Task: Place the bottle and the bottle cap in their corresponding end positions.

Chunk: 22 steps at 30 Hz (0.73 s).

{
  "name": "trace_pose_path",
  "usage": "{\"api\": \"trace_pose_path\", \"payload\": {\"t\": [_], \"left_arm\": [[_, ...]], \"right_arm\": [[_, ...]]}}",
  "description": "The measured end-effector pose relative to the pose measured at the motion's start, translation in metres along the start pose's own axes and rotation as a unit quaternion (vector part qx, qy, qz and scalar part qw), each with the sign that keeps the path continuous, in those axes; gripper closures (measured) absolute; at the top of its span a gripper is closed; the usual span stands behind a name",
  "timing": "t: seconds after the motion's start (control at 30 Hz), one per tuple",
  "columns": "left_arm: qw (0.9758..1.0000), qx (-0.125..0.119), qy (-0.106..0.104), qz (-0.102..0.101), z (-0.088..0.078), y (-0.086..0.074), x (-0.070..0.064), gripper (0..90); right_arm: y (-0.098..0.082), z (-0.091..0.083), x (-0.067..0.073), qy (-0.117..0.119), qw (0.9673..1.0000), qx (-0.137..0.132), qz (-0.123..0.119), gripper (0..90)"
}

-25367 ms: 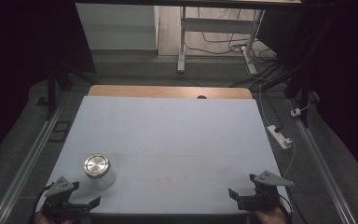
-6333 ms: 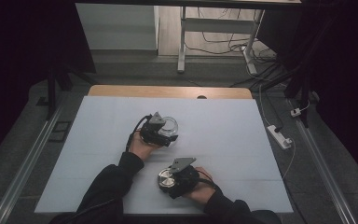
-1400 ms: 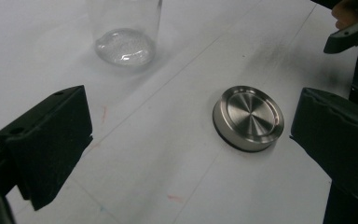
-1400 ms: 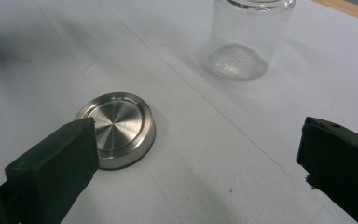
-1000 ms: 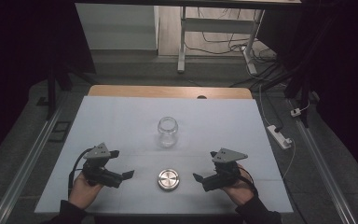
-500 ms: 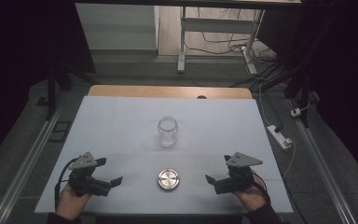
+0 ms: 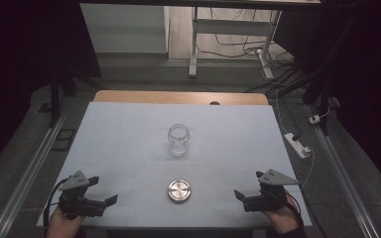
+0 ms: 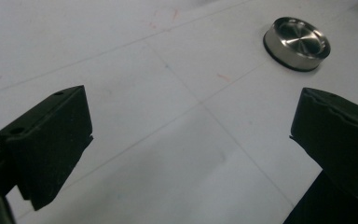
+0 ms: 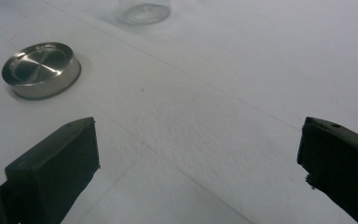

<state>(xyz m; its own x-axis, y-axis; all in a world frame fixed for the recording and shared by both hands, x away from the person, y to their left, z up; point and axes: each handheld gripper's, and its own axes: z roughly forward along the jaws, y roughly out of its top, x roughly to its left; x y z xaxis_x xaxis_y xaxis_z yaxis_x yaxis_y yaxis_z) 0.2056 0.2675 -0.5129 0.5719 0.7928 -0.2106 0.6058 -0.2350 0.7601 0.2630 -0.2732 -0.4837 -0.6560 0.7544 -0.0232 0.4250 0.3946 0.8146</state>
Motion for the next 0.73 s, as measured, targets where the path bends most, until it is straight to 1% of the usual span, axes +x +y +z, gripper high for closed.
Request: {"api": "trace_pose_path", "payload": {"t": [0.2,0.3,0.37,0.47,0.53,0.6,0.73], "left_arm": [[0.9998,0.008,0.011,-0.012,-0.006,-0.011,0.002,0.0],[0.9997,0.013,0.017,-0.012,-0.008,-0.015,0.002,0.0],[0.9994,0.020,0.025,-0.013,-0.008,-0.018,0.001,0.0],[0.9992,0.020,0.032,-0.013,-0.011,-0.020,0.000,0.0],[0.9988,0.024,0.039,-0.014,-0.012,-0.021,-0.001,0.0],[0.9988,0.025,0.040,-0.015,-0.013,-0.022,0.000,0.0],[0.9987,0.027,0.037,-0.025,-0.012,-0.021,0.002,0.0]], "right_arm": [[-0.014,-0.013,-0.007,-0.020,0.9996,0.004,0.018,0.0],[-0.020,-0.018,-0.010,-0.028,0.9993,0.010,0.024,0.0],[-0.023,-0.019,-0.011,-0.032,0.9990,0.014,0.026,0.0],[-0.028,-0.022,-0.011,-0.037,0.9985,0.026,0.031,0.0],[-0.029,-0.025,-0.010,-0.041,0.9983,0.026,0.033,0.0],[-0.030,-0.026,-0.010,-0.044,0.9980,0.030,0.034,0.0],[-0.030,-0.025,-0.009,-0.048,0.9975,0.041,0.032,0.0]]}}
